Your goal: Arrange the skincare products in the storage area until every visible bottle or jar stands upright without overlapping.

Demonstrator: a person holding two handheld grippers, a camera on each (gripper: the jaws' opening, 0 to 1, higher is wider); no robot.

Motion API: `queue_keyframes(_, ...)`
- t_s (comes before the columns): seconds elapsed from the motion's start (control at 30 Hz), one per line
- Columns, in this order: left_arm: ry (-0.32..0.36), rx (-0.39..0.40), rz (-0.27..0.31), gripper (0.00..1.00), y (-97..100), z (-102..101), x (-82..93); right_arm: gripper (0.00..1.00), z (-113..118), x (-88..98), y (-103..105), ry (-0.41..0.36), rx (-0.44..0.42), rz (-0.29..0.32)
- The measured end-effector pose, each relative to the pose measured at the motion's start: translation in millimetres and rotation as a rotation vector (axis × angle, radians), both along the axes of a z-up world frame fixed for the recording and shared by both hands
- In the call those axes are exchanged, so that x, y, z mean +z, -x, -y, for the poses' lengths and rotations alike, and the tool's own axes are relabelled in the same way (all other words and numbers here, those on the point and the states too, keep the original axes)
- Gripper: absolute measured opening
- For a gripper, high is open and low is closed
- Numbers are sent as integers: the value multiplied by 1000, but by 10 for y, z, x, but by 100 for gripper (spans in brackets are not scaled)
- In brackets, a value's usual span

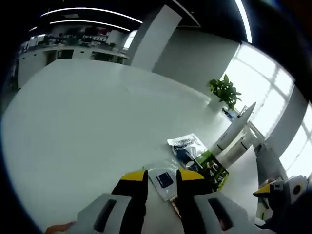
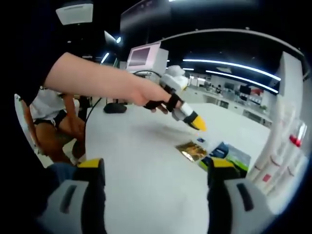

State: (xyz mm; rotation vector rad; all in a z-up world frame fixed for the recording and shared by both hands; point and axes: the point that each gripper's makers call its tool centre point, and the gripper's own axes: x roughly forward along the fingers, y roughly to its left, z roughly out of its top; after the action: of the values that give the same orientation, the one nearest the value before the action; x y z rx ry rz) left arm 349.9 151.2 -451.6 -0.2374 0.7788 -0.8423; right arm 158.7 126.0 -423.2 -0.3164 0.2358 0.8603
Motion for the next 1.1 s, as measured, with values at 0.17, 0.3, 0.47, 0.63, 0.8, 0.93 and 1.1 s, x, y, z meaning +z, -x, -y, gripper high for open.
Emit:
queue_keyframes(0.17, 0, -36, 8, 18, -4, 121, -16, 87, 2, -15, 13, 12, 0, 0)
queue_keyframes(0.3, -17, -43, -2, 18, -22, 137, -80, 86, 9, -12, 17, 15, -4, 1)
queue_keyframes(0.47, -5, -74, -23, 14, 48, 232, -107, 85, 16, -28, 11, 16, -9, -5)
queue_keyframes(0.63, -53, -106, -7, 7, 60, 241, -214, 85, -1, -29, 11, 16, -5, -7)
queue_keyframes(0.8, -76, -121, 22, 0, 63, 234, -229, 84, 2, -42, 7, 12, -6, -16)
queue_keyframes(0.93, -68, -109, 22, 0, 54, 249, -229, 83, 10, -66, 10, 14, -6, -23)
queue_keyframes(1.1, -69, -95, 33, 0, 32, 266, -230, 83, 21, -85, 6, 16, -8, -28)
